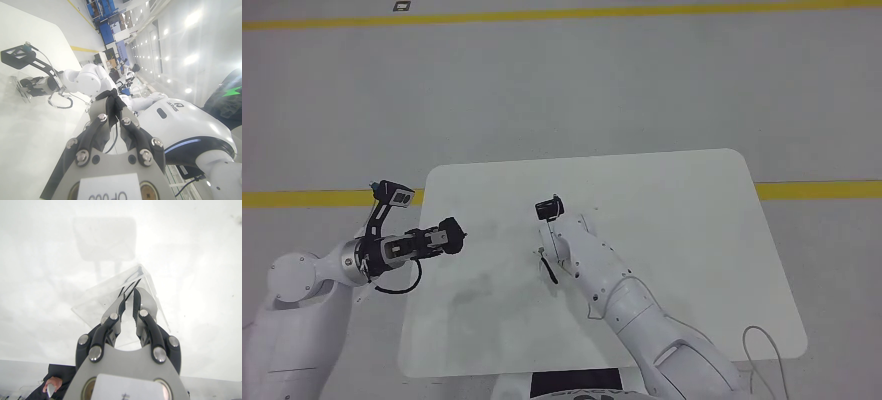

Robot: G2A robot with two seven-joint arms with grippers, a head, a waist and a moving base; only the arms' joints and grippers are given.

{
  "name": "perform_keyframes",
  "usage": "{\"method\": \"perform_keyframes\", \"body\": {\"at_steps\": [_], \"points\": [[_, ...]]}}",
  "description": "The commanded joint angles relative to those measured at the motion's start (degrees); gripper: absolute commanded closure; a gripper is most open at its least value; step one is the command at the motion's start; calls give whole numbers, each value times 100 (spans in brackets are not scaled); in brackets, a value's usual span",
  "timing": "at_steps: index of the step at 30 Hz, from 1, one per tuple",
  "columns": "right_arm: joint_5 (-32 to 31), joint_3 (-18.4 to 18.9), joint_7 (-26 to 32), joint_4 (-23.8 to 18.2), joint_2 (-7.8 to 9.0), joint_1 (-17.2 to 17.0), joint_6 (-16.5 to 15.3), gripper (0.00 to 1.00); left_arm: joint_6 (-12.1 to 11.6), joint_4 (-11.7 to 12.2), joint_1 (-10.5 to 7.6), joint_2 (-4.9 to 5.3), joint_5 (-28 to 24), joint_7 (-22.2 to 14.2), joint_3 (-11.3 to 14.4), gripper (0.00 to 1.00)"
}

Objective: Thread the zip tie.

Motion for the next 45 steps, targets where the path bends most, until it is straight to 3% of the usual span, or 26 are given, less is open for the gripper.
{"method": "perform_keyframes", "body": {"at_steps": [1,8,17,24,40,45], "points": [[0,4,-11,29,-12,8,0,100,0,0,0,0,0,0,0,100],[0,49,-51,36,-41,13,0,100,0,0,0,0,0,0,0,100],[0,111,-18,-562,55,-219,0,100,0,0,0,0,0,0,0,100],[0,158,57,-1409,226,-588,0,100,0,0,0,0,0,0,0,100],[24,440,-446,-4250,582,-2183,0,100,0,0,0,0,0,0,0,100],[692,261,-980,-4631,711,-2428,0,100,0,0,0,0,0,0,0,100]]}}
